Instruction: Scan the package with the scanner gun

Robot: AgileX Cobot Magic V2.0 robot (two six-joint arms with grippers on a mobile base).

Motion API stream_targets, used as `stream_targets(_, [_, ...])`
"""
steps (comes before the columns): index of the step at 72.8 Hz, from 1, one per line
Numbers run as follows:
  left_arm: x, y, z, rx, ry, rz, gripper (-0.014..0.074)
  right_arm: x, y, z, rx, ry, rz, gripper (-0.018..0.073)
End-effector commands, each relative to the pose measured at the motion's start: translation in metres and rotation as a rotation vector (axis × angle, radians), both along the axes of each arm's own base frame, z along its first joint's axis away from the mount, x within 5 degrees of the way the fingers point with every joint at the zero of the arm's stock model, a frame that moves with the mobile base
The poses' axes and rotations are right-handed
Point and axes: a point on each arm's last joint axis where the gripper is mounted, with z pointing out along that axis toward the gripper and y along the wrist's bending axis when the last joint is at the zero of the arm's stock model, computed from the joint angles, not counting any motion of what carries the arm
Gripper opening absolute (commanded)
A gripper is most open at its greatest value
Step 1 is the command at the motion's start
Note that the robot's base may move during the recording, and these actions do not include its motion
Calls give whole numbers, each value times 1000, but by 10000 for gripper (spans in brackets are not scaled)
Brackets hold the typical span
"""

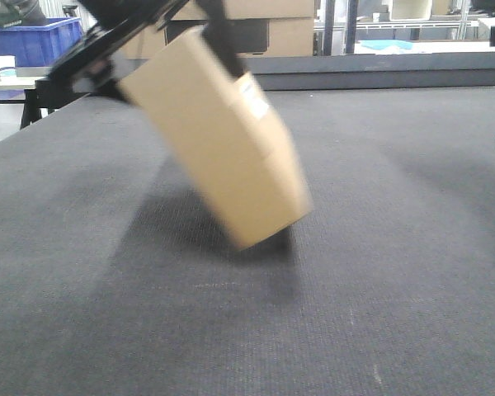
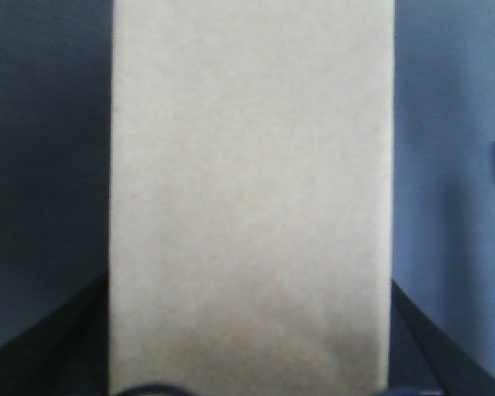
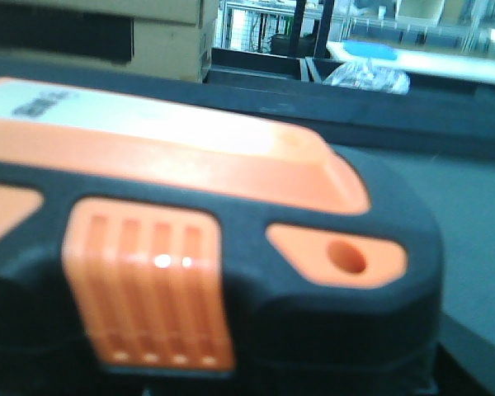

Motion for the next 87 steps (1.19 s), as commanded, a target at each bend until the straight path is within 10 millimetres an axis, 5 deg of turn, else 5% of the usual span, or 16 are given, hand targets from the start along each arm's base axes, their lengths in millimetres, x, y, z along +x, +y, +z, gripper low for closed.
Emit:
stream_targets(1, [-5, 7, 7, 76, -30, -29, -111, 0, -1, 11, 100, -118, -12, -166])
stream_targets(15, [-7, 20, 19, 140, -102, -30, -111, 6, -2, 0, 213, -136, -13, -166])
stream_targets(40, [12, 75, 21, 170, -83, 108, -111, 12, -2, -15, 229, -149, 4, -166])
stream_targets(87, [15, 82, 21, 209, -103, 115, -111, 19, 39, -27, 203, -153, 27, -166])
